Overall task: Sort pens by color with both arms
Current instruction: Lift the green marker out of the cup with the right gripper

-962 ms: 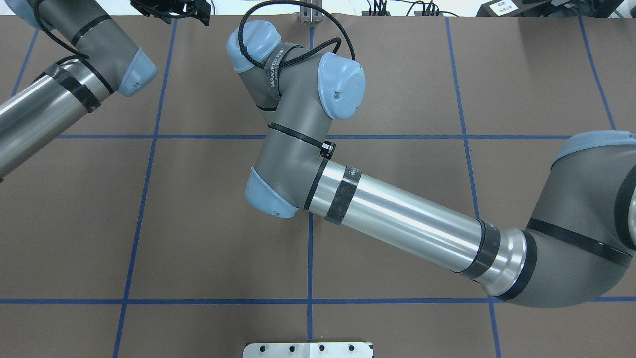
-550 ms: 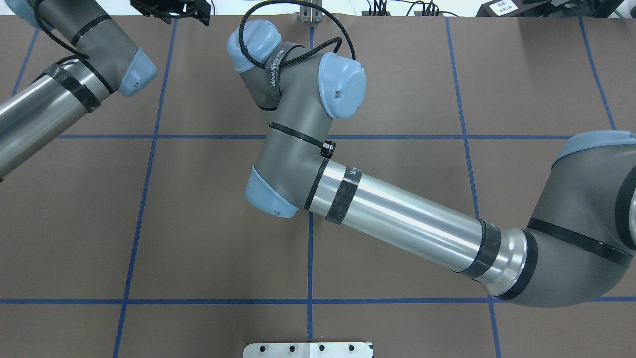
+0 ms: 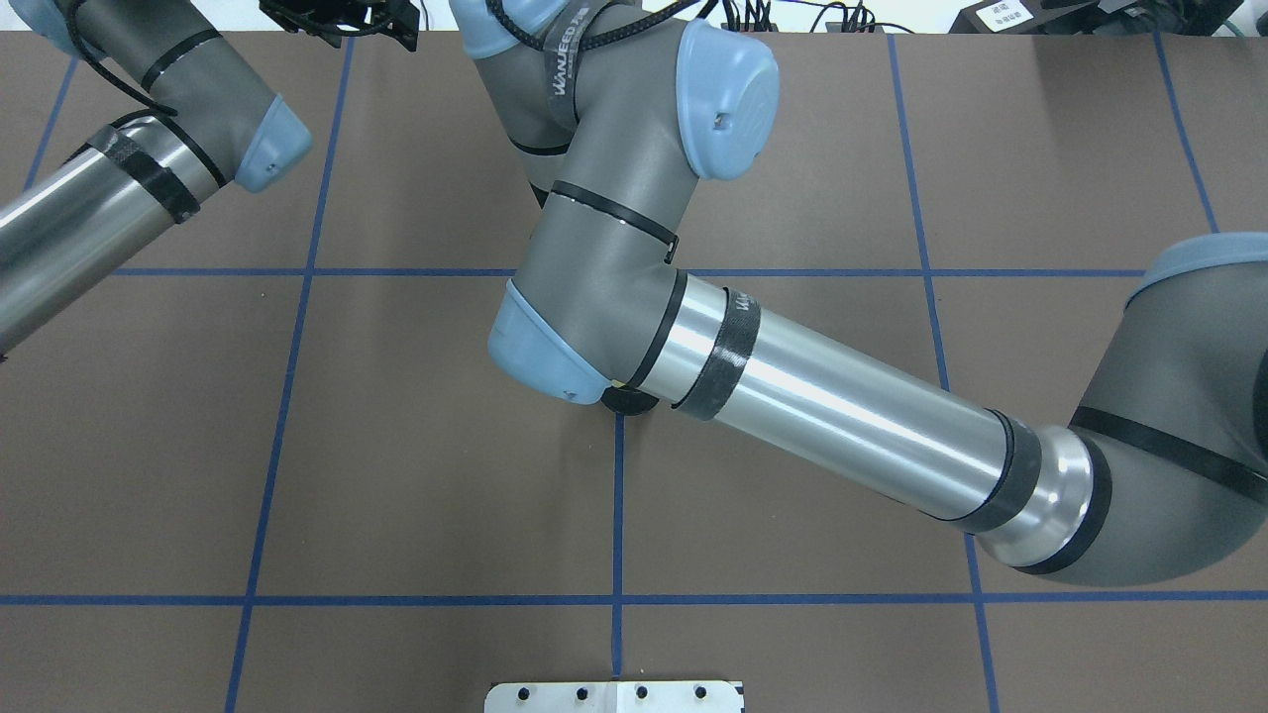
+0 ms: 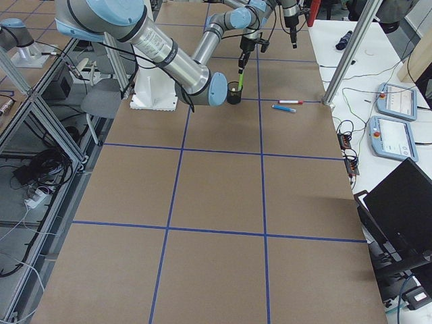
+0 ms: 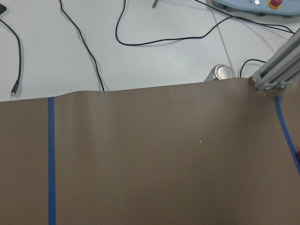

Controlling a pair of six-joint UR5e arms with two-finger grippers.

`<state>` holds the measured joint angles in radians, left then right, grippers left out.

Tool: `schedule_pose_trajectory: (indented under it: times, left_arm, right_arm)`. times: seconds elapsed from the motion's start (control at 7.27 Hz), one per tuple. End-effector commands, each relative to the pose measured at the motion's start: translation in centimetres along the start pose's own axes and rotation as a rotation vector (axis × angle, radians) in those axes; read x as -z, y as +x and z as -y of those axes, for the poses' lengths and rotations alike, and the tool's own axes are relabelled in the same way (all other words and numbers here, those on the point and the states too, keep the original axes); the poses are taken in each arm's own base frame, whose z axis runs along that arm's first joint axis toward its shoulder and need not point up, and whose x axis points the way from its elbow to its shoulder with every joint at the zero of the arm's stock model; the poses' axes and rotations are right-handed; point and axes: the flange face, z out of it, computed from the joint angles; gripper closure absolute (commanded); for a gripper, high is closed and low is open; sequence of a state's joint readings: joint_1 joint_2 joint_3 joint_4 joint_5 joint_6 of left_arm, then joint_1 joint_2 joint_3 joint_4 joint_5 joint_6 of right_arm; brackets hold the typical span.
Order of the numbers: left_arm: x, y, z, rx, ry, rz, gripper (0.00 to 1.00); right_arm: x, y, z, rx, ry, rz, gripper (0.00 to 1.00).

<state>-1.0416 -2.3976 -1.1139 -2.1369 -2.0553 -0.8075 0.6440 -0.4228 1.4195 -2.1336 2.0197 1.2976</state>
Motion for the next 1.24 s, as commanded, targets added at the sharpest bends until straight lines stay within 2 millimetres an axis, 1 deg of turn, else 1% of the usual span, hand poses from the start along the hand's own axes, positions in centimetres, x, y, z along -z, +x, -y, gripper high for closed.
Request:
schedule_pose_trajectory:
  times: [0.0, 0.14, 0.27, 0.41, 0.55, 0.69, 0.82, 0.96, 1.1]
  left_arm:
    - [0.1, 0.1, 0.0, -0.002, 0.002, -0.002, 0.0]
    - [0.1, -0.1, 0.0, 0.001, 0.002, 0.0, 0.0]
    - [0.1, -0.2, 0.1, 0.002, 0.002, -0.001, 0.0]
    - [0.3, -0.2, 0.2, 0.002, 0.004, -0.001, 0.0]
    - [0.3, -0.3, 0.2, 0.003, 0.005, -0.001, 0.0]
    - [0.2, -0.6, 0.0, 0.004, 0.003, 0.001, 0.0]
    - [0.3, -0.8, 0.0, 0.005, 0.004, 0.002, 0.0]
    - [0.1, -1.1, -0.2, 0.007, 0.002, 0.005, 0.0]
    - [0.2, -1.1, -0.3, 0.006, 0.004, 0.003, 0.0]
  right_arm:
    - [8.6, 3.8, -1.4, 0.035, 0.136, 0.143, 1.0]
    - [10.7, 4.5, -1.9, 0.05, 0.225, 0.174, 1.0]
    - [10.7, 4.6, -1.1, 0.049, 0.312, 0.17, 1.0]
    - [10.5, 4.2, 0.1, 0.075, 0.434, 0.257, 1.0]
    - [8.7, 4.2, 1.6, 0.101, 0.52, 0.337, 1.0]
    - [6.7, 3.5, 2.1, 0.12, 0.58, 0.356, 1.0]
    - [4.5, 2.1, 3.5, 0.165, 0.664, 0.318, 1.0]
    - [1.1, -0.3, 4.7, 0.185, 0.763, 0.321, 1.0]
    - [-2.8, -2.1, 7.4, 0.172, 0.832, 0.315, 1.0]
